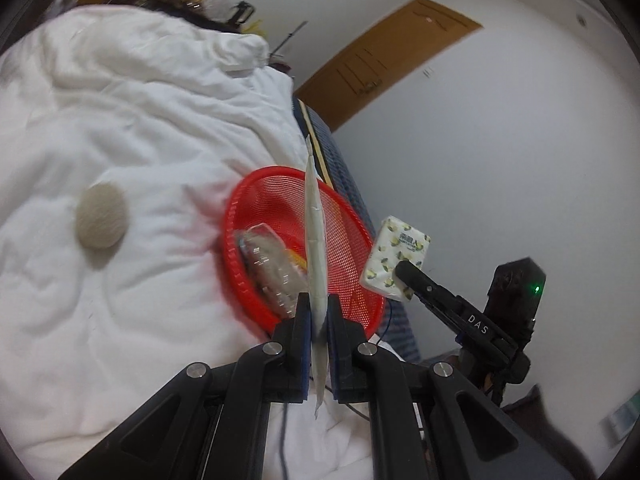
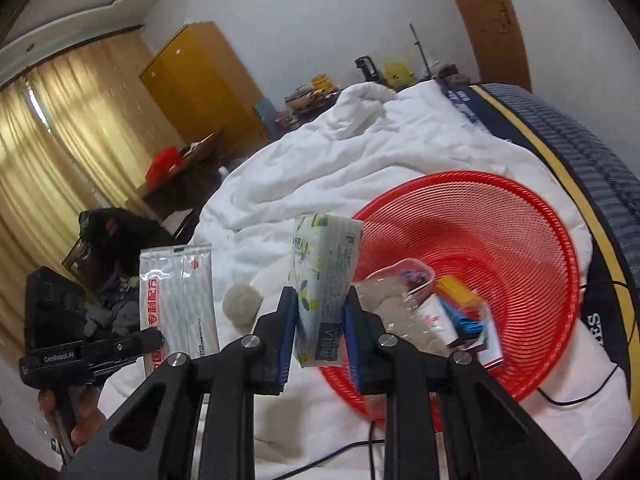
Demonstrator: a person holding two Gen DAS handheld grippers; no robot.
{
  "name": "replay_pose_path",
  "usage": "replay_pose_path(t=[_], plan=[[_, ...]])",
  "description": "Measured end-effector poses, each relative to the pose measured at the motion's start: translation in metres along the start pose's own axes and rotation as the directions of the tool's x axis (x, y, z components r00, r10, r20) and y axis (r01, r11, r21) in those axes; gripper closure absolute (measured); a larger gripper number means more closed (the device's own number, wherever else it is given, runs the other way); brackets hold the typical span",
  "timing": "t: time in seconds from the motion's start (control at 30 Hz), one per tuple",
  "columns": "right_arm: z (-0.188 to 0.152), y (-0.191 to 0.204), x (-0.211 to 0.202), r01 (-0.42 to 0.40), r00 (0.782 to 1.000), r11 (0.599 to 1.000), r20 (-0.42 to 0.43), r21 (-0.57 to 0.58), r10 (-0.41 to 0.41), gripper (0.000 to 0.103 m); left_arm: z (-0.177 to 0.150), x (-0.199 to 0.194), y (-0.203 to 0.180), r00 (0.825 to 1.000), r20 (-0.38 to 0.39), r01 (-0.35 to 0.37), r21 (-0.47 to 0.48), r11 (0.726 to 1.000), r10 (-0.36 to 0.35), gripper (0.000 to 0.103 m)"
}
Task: Organize soft objects
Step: 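Carry the packet with the left tool while the right tool carries the tissue pack to the basket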
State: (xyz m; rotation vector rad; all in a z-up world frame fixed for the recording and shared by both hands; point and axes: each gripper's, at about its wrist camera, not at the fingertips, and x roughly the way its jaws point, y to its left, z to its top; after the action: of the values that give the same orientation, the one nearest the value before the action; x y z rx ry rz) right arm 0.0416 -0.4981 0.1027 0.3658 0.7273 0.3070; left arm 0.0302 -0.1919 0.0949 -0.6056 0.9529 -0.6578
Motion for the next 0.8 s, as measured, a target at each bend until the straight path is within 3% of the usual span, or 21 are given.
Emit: replay_pose_path(t=[0.3,0.47,0.57,0.8], plan=[[0.011,-0.051,-0.015,0.015,1.000,0.995,-0.009,0.094,-0.014,0.081,0.020,0.071,-0.063,0.993,-0.098,-0.062,0.097,0.993,0.072,0.097],[0.016,-0.060,-0.025,0.077,0.997,0.995,0.018,0.062,-0.079,0.080,0.030,0.101,-0.091,0.989,-0.118,-0.077,0.137,0.988,0.093,0.097],[0.013,-0.074,-0.006,0.151,0.989,0.986,-0.015,0.065,-0.150,0.080,0.035,0.118,-0.097,0.987,-0.104,-0.105,0.145,0.984,0.120,0.097],[-0.007,-0.112,0.053,0.210,0.970,0.971,-0.145,0.114,-0.193,0.081,0.028,0.175,-0.071,0.968,-0.151,-0.187,0.097,0.978,0.200,0.097]])
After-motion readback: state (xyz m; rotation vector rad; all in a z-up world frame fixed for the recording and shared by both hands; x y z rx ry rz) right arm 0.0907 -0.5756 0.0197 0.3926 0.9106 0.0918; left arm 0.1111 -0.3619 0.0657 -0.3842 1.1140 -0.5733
